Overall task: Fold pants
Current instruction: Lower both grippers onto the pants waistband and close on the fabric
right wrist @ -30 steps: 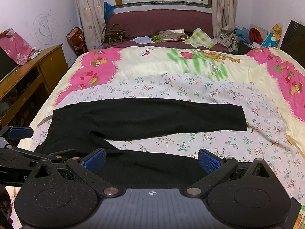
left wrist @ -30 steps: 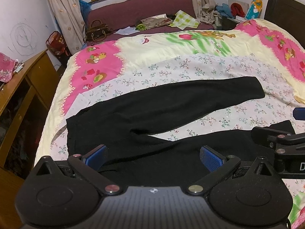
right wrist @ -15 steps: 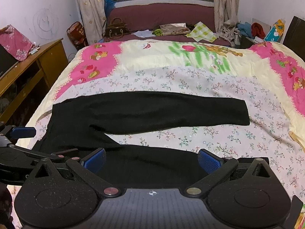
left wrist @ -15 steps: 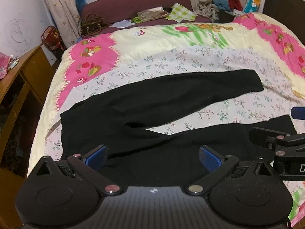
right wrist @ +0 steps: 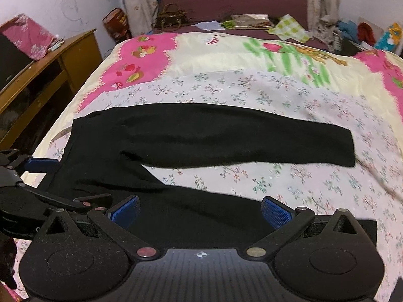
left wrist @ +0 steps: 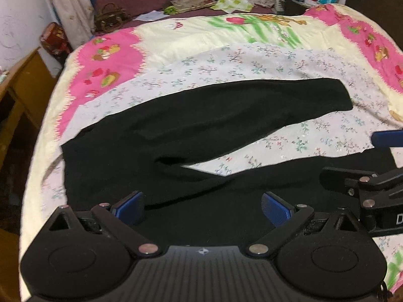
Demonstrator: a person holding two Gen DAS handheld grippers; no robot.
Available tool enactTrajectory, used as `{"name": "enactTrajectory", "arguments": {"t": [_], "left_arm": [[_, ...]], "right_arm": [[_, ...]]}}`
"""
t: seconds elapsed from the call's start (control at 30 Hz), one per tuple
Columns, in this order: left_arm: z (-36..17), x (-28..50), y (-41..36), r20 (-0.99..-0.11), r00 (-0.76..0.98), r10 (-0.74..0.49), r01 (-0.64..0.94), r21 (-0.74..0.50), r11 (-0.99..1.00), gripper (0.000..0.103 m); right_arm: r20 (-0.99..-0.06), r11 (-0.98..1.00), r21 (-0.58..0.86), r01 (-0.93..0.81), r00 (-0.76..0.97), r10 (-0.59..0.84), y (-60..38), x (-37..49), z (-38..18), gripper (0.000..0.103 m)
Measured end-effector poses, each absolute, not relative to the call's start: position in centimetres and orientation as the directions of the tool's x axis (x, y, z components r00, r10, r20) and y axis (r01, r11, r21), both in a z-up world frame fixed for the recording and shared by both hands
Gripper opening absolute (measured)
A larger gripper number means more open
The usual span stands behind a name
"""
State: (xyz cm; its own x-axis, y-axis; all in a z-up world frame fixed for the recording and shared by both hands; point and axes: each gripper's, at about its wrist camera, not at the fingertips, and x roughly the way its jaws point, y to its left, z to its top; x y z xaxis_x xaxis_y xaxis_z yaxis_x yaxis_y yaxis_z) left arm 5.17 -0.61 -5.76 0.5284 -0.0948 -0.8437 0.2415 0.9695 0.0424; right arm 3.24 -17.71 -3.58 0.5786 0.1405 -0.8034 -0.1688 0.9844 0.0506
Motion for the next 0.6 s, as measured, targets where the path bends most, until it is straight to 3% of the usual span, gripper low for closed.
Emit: {"name": "enactTrajectory", "arguments": {"t": [0.17, 0.6], "left_arm": [[-6.9, 9.4, -0.4, -0.838, 0.528, -0.138, 0.294, 0.028, 0.955, 0.103], [-10.1, 21.8, 0.9, -0.801, 0.580, -0.148, 0.480, 0.189, 0.857, 0.103]], "right_arm": [[-0.803, 0.962, 0.023, -0.272, 0.568, 0.179, -18.4, 7.5, -4.4, 0.090], [-0.829, 0.846, -0.073, -0.529, 0.504, 0.244, -19.5, 22.0, -7.8, 0.085]]}}
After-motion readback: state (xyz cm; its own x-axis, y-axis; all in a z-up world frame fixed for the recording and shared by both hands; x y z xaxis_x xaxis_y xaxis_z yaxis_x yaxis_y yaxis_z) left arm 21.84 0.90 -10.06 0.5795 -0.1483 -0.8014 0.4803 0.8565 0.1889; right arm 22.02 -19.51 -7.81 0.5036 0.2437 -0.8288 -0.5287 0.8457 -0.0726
